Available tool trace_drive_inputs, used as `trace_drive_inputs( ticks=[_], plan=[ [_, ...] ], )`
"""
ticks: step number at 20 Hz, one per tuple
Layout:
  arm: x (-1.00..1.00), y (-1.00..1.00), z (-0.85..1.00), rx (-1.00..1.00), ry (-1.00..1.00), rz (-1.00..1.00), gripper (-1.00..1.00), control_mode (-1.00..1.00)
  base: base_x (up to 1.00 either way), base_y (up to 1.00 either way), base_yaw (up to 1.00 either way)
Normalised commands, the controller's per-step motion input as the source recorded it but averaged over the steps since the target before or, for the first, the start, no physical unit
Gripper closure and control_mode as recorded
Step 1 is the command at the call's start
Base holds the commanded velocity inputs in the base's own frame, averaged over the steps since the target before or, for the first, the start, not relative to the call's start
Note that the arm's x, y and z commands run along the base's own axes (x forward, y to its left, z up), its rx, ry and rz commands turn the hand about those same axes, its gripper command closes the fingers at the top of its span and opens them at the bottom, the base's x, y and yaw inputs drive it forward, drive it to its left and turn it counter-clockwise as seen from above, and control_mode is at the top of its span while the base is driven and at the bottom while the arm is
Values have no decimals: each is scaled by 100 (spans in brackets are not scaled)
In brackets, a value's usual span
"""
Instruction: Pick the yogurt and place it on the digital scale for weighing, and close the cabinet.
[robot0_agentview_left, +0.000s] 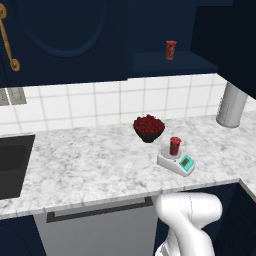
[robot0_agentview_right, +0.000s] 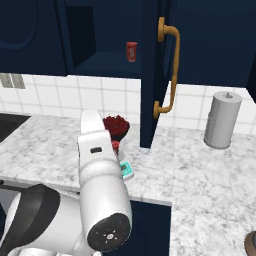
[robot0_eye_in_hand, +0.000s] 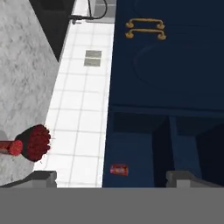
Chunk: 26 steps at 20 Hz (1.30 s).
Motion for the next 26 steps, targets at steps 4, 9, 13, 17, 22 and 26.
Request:
trace_drive_inputs(
  ticks=[4,9,13,17,22,26],
  plan=[
    [-32,-39,-43,17,-22,-11,-100,-100,0,0,0],
    [4,-59,-73,9,-16,0,-100,-100,0,0,0],
    [24,-55,-46,7,-13,0,-100,-100,0,0,0],
    [57,-53,-20,11,-3,6,-100,-100,0,0,0],
    [58,-50,-2,7,-3,10,-100,-100,0,0,0],
    [60,-76,0,10,0,8,-100,-100,0,0,0]
  ],
)
